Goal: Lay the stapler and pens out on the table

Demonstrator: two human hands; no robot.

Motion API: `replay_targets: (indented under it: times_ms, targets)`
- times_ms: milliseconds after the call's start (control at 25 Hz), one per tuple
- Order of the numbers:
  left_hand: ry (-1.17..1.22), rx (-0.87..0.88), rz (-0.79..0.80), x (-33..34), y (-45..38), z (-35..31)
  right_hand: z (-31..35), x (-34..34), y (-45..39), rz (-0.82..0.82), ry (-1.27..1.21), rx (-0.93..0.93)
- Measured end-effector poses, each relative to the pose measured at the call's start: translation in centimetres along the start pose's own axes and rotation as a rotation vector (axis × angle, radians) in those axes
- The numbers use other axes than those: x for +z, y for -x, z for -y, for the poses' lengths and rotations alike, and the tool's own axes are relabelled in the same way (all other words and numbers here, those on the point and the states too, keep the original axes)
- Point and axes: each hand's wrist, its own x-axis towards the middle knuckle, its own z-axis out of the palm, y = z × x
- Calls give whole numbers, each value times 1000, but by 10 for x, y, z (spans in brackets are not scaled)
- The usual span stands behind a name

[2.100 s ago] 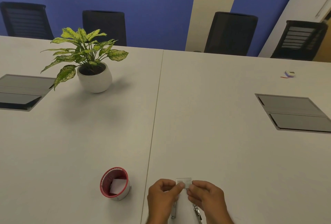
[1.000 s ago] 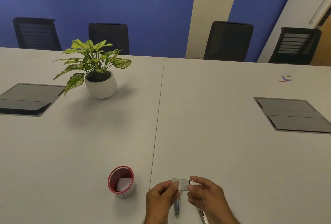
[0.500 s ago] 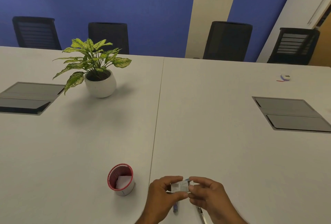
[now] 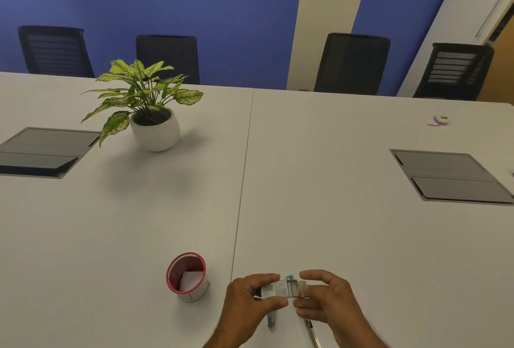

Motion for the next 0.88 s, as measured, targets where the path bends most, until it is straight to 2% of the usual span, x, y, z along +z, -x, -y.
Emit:
replay_targets:
  times_ms: [320,880]
  targets:
    - [-35,-1,-25,7,3,4,-6,6,1,-141,184,-117]
    - [-24,-3,-40,12,9,-1,10,7,5,-143,504,-179]
